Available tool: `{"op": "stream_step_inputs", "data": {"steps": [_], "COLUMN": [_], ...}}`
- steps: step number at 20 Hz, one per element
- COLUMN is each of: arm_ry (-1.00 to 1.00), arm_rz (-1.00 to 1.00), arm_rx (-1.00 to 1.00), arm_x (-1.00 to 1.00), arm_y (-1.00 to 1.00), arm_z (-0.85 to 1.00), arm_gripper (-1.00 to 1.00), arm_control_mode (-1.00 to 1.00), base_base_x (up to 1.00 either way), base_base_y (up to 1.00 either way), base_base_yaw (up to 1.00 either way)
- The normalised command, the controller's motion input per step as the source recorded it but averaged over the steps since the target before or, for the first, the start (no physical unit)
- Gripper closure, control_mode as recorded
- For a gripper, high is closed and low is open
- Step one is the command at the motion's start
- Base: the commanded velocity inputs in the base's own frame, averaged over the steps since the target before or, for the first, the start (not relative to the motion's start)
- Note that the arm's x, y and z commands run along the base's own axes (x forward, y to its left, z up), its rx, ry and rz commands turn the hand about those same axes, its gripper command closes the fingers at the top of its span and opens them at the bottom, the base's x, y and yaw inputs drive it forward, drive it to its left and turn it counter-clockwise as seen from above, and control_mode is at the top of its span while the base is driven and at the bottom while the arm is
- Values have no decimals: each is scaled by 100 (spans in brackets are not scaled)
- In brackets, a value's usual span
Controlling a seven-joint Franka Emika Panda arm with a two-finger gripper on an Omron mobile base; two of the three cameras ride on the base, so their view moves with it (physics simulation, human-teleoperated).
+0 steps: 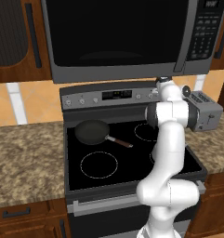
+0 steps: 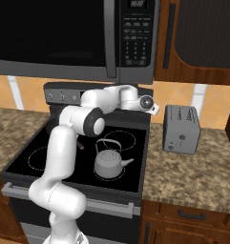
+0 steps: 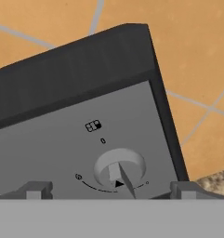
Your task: Pick the kettle from the counter and place it on a stove burner. Then turn the burner on.
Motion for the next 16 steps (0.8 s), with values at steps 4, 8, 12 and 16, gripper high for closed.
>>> {"op": "stream_step_inputs", "data": {"steps": [4, 8, 12, 16], "arm_ry": [-1, 0, 0, 0], "arm_rz": [0, 0, 0, 0], "arm_rx": [0, 0, 0, 0], "arm_x": [1, 5, 5, 0], "arm_y": [-11, -8, -8, -8], "arm_z": [0, 0, 0, 0], "arm_gripper": [-100, -100, -100, -100], "arm_control_mode": [-100, -100, -100, -100], "base_base_x": [0, 0, 0, 0], "base_base_y": [0, 0, 0, 0], "base_base_yaw": [0, 0, 0, 0]}}
